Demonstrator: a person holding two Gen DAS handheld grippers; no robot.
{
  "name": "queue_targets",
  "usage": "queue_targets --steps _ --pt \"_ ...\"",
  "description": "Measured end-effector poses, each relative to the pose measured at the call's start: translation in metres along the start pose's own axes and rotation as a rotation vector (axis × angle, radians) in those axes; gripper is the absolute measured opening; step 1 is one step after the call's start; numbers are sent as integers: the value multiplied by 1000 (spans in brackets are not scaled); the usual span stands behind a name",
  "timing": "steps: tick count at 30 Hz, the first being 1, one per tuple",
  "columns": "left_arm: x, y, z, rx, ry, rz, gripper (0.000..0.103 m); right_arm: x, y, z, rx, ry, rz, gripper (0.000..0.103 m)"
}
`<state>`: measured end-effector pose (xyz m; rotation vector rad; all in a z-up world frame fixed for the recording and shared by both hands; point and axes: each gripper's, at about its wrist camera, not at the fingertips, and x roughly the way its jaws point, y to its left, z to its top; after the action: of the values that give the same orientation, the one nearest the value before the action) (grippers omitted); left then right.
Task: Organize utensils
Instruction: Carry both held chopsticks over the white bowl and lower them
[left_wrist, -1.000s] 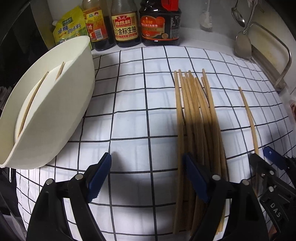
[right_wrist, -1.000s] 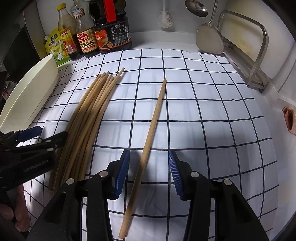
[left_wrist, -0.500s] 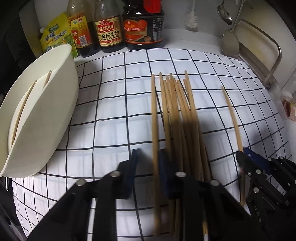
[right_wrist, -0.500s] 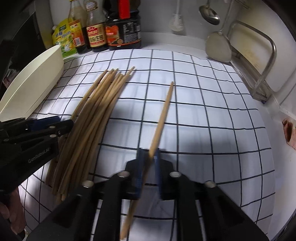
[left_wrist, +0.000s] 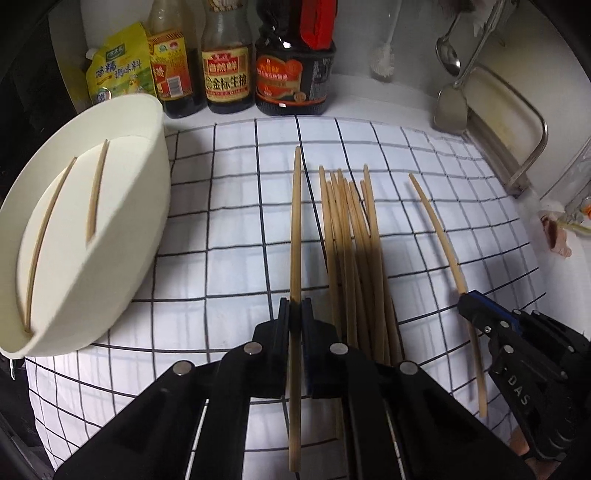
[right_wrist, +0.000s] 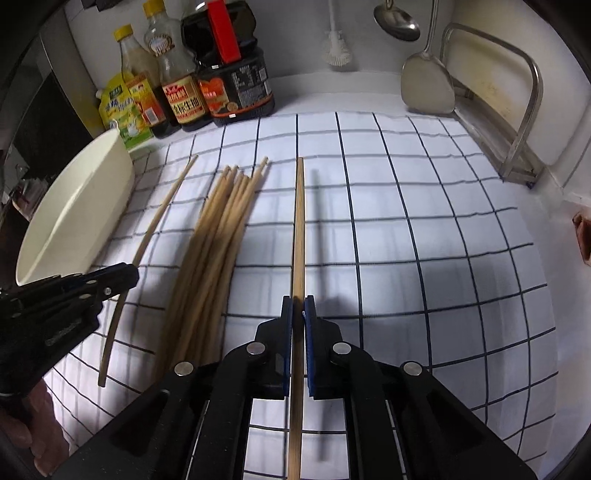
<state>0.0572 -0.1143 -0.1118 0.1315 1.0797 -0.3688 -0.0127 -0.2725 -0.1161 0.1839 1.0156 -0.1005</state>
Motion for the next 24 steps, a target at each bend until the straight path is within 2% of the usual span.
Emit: queue_targets --steps 4,11,19,24 --pt "-24 16 13 -27 -36 -20 7 -15 12 13 3 -26 17 6" --pt "-66 59 35 -42 -130 15 7 -33 59 50 -46 -92 52 6" --pt "-89 148 46 -131 -183 84 7 -26 158 91 -150 -125 158 6" --pt "-84 200 50 -175 -175 116 7 -5 220 109 -206 -86 223 6"
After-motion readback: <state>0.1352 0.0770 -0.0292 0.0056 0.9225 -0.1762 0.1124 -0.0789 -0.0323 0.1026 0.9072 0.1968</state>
